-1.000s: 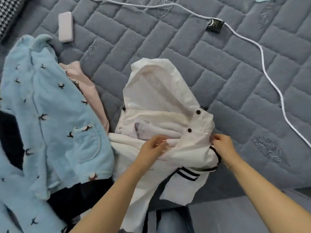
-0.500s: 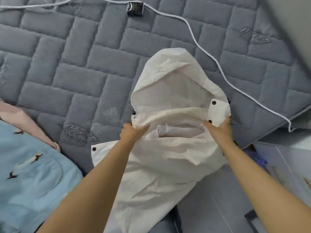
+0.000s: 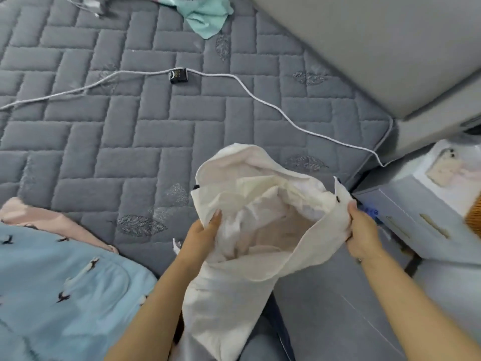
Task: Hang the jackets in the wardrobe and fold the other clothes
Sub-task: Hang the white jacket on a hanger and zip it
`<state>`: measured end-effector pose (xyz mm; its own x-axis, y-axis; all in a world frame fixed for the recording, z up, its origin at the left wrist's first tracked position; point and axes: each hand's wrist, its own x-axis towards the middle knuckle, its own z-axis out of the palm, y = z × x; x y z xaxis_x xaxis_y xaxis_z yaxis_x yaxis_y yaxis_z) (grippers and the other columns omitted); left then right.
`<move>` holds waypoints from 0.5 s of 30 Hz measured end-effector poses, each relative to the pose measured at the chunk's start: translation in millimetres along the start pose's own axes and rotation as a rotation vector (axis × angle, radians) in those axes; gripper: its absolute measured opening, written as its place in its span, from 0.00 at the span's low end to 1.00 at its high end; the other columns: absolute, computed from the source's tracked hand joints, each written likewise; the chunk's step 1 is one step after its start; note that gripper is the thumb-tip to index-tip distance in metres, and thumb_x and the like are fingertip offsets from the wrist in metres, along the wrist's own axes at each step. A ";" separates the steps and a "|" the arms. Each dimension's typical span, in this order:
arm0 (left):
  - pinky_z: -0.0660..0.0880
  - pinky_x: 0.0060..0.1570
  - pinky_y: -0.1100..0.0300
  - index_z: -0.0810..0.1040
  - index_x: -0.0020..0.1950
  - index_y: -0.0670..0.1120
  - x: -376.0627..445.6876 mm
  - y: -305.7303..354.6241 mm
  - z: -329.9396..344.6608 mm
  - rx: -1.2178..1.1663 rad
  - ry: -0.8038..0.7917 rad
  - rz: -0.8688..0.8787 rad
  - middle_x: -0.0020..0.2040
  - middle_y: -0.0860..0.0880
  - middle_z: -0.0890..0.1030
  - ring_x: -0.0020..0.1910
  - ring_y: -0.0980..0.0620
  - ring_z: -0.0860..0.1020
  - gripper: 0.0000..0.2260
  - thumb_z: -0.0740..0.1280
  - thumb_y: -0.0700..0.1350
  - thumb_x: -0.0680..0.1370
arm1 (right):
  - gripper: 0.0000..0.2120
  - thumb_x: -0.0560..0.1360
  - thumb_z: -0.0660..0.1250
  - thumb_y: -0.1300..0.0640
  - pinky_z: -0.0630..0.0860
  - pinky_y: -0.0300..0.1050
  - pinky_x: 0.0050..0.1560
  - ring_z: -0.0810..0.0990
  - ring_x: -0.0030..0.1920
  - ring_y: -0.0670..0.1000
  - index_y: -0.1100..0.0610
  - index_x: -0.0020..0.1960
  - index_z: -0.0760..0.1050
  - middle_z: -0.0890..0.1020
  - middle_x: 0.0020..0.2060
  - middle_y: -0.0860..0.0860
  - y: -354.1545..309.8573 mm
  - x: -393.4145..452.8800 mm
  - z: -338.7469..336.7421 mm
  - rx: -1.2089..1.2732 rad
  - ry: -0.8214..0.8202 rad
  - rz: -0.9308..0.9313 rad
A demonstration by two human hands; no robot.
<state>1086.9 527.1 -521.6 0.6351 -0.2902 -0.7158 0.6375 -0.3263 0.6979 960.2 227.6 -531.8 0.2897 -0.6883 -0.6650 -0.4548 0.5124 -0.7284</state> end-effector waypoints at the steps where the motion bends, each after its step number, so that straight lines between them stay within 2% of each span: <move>1: 0.78 0.54 0.54 0.80 0.61 0.52 -21.5 6.7 0.0 0.008 -0.018 0.036 0.51 0.54 0.85 0.53 0.52 0.83 0.18 0.60 0.60 0.79 | 0.17 0.82 0.59 0.49 0.76 0.48 0.54 0.81 0.47 0.51 0.60 0.59 0.77 0.82 0.50 0.53 -1.2 -22.4 -19.0 0.063 0.013 -0.009; 3: 0.77 0.56 0.55 0.80 0.61 0.52 -67.7 17.9 2.6 0.025 -0.057 0.118 0.53 0.54 0.85 0.54 0.53 0.82 0.17 0.59 0.60 0.81 | 0.16 0.82 0.59 0.47 0.76 0.51 0.59 0.82 0.52 0.51 0.55 0.60 0.79 0.84 0.53 0.51 -4.3 -71.0 -58.0 0.141 0.015 -0.056; 5: 0.79 0.48 0.61 0.81 0.59 0.52 -114.0 19.7 7.7 0.060 -0.139 0.171 0.52 0.54 0.85 0.52 0.54 0.83 0.18 0.59 0.60 0.81 | 0.14 0.80 0.62 0.46 0.78 0.50 0.54 0.84 0.50 0.49 0.53 0.57 0.80 0.86 0.49 0.47 -0.7 -122.0 -96.8 0.182 0.053 -0.090; 7: 0.78 0.40 0.68 0.83 0.56 0.53 -158.8 14.7 16.4 0.093 -0.244 0.196 0.51 0.53 0.86 0.49 0.55 0.84 0.17 0.60 0.61 0.79 | 0.12 0.77 0.67 0.47 0.78 0.50 0.53 0.84 0.51 0.50 0.53 0.53 0.83 0.86 0.50 0.49 7.6 -166.0 -136.4 0.222 0.122 -0.117; 10: 0.77 0.36 0.70 0.83 0.53 0.57 -217.9 11.5 40.5 0.152 -0.329 0.224 0.48 0.55 0.86 0.46 0.57 0.84 0.17 0.60 0.64 0.77 | 0.07 0.74 0.72 0.49 0.79 0.47 0.47 0.85 0.43 0.49 0.51 0.44 0.85 0.86 0.47 0.51 16.0 -227.6 -191.7 0.234 0.239 -0.178; 13: 0.76 0.32 0.71 0.81 0.51 0.56 -265.9 21.6 73.9 0.218 -0.356 0.287 0.43 0.59 0.85 0.41 0.61 0.83 0.17 0.59 0.64 0.78 | 0.08 0.74 0.73 0.53 0.79 0.47 0.47 0.84 0.47 0.51 0.54 0.51 0.81 0.85 0.49 0.53 31.2 -285.0 -241.8 0.214 0.325 -0.204; 15: 0.77 0.33 0.67 0.81 0.51 0.53 -289.5 32.0 99.5 0.309 -0.392 0.324 0.42 0.55 0.86 0.40 0.57 0.84 0.19 0.58 0.64 0.79 | 0.09 0.74 0.73 0.55 0.79 0.48 0.50 0.83 0.49 0.52 0.53 0.53 0.80 0.85 0.50 0.52 42.1 -317.3 -276.9 0.202 0.388 -0.230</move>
<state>880.0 511.1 -294.2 0.5305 -0.7098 -0.4634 0.2444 -0.3954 0.8854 615.9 325.4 -305.8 0.0113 -0.9159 -0.4012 -0.2328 0.3878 -0.8918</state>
